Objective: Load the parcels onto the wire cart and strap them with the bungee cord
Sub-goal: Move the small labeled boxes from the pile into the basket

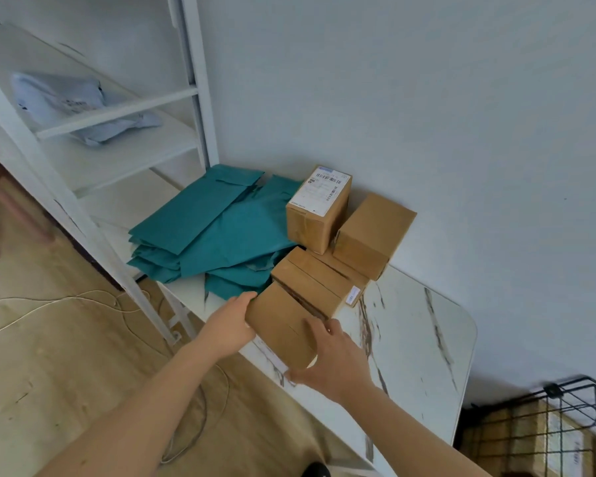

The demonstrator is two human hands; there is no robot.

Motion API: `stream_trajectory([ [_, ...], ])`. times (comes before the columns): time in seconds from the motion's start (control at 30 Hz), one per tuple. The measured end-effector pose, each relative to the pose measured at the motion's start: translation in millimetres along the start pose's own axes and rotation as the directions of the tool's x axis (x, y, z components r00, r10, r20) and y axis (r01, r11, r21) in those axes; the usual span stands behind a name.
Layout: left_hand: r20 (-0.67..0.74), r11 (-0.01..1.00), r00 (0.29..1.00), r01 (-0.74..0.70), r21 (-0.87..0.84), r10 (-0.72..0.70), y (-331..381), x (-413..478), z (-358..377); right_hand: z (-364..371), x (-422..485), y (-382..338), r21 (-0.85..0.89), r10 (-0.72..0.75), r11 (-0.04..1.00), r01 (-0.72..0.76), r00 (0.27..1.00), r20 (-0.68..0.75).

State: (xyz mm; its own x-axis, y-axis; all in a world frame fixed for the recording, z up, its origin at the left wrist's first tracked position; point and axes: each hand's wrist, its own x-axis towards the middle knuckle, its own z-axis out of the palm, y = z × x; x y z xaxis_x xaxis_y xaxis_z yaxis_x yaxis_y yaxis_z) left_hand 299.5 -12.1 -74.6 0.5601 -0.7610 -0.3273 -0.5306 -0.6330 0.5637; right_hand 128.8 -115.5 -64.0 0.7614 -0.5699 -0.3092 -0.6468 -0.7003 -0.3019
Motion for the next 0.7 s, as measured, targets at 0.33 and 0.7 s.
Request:
stream_trajectory([
  [0.33, -0.059, 0.967, 0.998, -0.023, -0.254, 0.008, -19, -12, -7, -2, -5, -6, 0.574, 0.208, 0.766, -0.288, 0.957, 0.202],
  [0.7, 0.241, 0.497, 0.968, 0.246, -0.832, -0.075, 2, -31, -10, -20, -54, 2, 0.930, 0.119, 0.188, -0.317, 0.947, 0.299],
])
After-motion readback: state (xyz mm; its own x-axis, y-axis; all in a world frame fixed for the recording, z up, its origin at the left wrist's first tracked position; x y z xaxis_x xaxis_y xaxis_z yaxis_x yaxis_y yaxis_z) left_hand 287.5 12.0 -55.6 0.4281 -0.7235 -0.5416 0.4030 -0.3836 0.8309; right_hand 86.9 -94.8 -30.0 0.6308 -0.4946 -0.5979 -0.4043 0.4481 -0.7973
